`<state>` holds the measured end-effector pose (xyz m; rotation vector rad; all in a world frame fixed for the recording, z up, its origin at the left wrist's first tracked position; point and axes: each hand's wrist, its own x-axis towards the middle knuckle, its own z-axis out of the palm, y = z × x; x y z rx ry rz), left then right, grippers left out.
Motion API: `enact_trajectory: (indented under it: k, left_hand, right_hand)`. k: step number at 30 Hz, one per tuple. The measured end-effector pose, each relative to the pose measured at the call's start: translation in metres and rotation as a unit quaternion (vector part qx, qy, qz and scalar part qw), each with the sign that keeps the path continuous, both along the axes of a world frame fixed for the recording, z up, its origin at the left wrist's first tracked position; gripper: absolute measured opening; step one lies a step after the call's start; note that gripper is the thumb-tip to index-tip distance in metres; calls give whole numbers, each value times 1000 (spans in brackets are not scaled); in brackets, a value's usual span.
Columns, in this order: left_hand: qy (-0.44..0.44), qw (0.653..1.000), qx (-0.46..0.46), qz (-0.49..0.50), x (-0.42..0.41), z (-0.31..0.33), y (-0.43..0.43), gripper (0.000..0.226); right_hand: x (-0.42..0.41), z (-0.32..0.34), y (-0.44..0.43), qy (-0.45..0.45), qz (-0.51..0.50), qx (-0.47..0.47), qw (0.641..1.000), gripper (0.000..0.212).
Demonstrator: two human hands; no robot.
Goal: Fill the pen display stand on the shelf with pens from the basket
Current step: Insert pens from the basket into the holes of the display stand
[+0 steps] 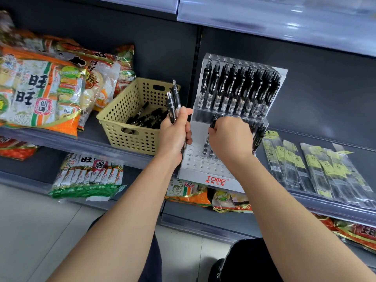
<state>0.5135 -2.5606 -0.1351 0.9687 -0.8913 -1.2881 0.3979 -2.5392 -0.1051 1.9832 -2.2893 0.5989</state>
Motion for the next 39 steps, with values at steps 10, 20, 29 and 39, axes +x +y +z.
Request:
enact_trajectory:
  k: [10, 20, 29, 39]
  left_hand:
    - [7, 1000, 12, -19, 0, -1, -2, 24]
    - [28, 993, 22, -112, 5, 2, 2, 19]
    - [-64, 981, -43, -181, 6, 3, 7, 17]
    - [-92, 988, -76, -94, 4, 0, 3, 22]
  right_hand:
    - [-1, -6, -7, 22, 8, 27, 999, 33]
    - [1, -5, 6, -236, 169, -156, 944, 16]
    - [6, 21, 2, -404, 121, -129, 897, 9]
    - [4, 25, -3, -282, 57, -139, 948, 34]
